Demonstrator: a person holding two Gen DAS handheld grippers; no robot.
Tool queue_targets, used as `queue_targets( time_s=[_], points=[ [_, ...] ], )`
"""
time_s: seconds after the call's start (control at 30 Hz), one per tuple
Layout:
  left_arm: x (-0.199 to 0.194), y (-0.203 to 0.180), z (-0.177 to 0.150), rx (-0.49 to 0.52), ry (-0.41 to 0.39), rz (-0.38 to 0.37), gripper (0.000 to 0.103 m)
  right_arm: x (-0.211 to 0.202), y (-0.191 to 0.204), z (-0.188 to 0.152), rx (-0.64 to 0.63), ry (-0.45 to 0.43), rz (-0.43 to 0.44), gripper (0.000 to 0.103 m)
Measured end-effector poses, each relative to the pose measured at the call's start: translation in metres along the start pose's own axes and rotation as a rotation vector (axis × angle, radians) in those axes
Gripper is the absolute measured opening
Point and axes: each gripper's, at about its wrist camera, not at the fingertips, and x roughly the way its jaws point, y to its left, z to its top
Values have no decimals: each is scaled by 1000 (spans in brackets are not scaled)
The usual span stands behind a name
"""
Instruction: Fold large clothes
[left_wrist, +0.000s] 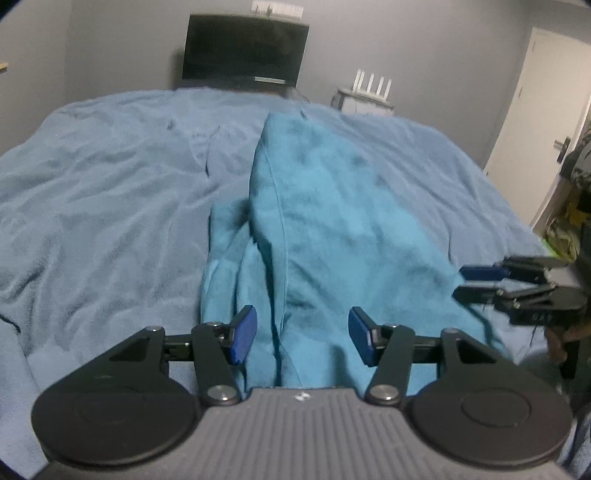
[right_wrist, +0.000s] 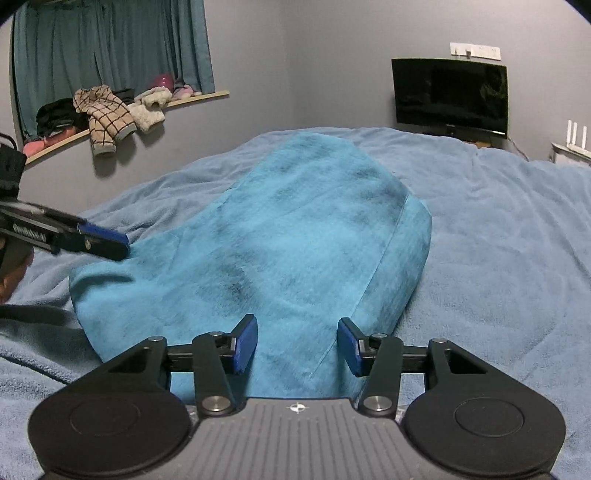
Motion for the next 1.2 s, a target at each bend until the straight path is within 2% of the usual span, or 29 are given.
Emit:
queue_targets(
  time_s=[0.2,0.27,0.3,0.43,0.57,0.67,0.87,1.07,1.2],
  points=[
    [16,5,-6,-23,77,-17,53,-14,0,2,14,-5,0,51],
    [23,9,-7,-42,109,-26,39,-11,0,3,38,-4,0,52],
    [24,11,-6,-48,123,-33,23,-7,1,3,51,-5,-1,52],
    [22,5,-3,-32,131,-9,21,12,6,14,33,-36,-48,57],
    [21,3,-3,-30,135,-9,21,41,2,39,6,-98,-101,51],
    [23,6,-4,-33,142,-19,21,73,-4,60,9,-84,-93,48],
    [36,12,-6,-17,180,-34,21,143,1,103,-94,-10,-84,44],
    [47,25,-13,-30,205,-73,21,207,19,138,-175,51,-20,44],
    [51,32,-14,-45,209,-94,21,224,20,150,-112,68,125,45]
  ],
)
